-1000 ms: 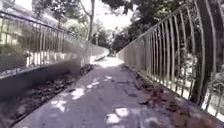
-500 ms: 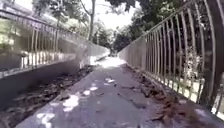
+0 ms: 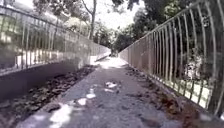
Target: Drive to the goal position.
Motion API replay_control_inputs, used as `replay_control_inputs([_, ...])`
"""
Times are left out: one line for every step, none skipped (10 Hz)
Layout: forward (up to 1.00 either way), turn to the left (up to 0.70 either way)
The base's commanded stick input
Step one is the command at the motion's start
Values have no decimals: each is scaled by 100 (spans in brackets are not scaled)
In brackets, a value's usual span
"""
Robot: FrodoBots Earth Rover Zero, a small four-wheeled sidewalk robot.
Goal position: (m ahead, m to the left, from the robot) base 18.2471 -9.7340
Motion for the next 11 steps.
replay_control_inputs([70, 0])
replay_control_inputs([70, 0])
replay_control_inputs([70, 0])
replay_control_inputs([70, 0])
replay_control_inputs([70, 0])
replay_control_inputs([70, 0])
replay_control_inputs([70, 0])
replay_control_inputs([70, 0])
replay_control_inputs([70, 0])
replay_control_inputs([70, 0])
replay_control_inputs([70, 0])
